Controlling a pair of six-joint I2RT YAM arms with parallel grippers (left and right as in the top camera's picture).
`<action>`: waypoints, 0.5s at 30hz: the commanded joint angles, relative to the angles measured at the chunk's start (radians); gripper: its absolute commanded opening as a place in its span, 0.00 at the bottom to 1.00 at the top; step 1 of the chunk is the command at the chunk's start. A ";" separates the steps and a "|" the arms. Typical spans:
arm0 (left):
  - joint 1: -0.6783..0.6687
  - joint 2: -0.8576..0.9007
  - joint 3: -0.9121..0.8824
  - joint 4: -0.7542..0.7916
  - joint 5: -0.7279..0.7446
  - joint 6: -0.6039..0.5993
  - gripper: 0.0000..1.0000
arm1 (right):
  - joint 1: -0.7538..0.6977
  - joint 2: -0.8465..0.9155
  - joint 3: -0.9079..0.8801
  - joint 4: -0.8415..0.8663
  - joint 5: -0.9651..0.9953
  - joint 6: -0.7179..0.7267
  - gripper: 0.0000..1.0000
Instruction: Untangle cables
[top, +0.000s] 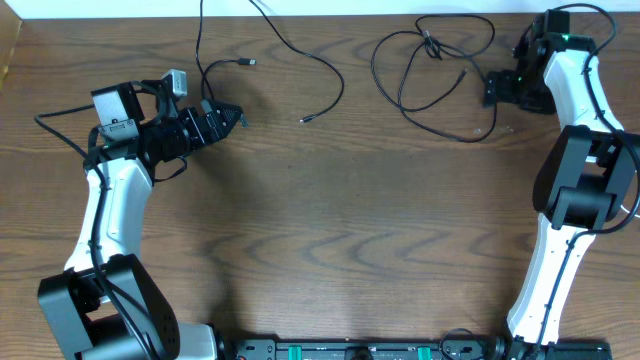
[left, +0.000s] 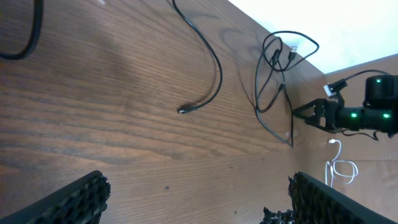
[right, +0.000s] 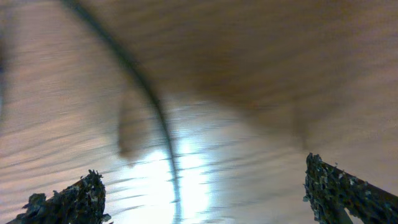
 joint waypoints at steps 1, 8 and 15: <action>-0.001 -0.016 0.011 -0.002 -0.018 0.024 0.92 | 0.017 -0.031 -0.006 0.015 -0.227 -0.024 0.99; -0.001 -0.016 0.011 -0.002 -0.018 0.024 0.92 | 0.058 -0.163 -0.006 0.110 -0.352 -0.088 0.99; -0.001 -0.016 0.011 -0.002 -0.018 0.024 0.92 | 0.201 -0.198 -0.007 0.121 -0.369 -0.185 0.99</action>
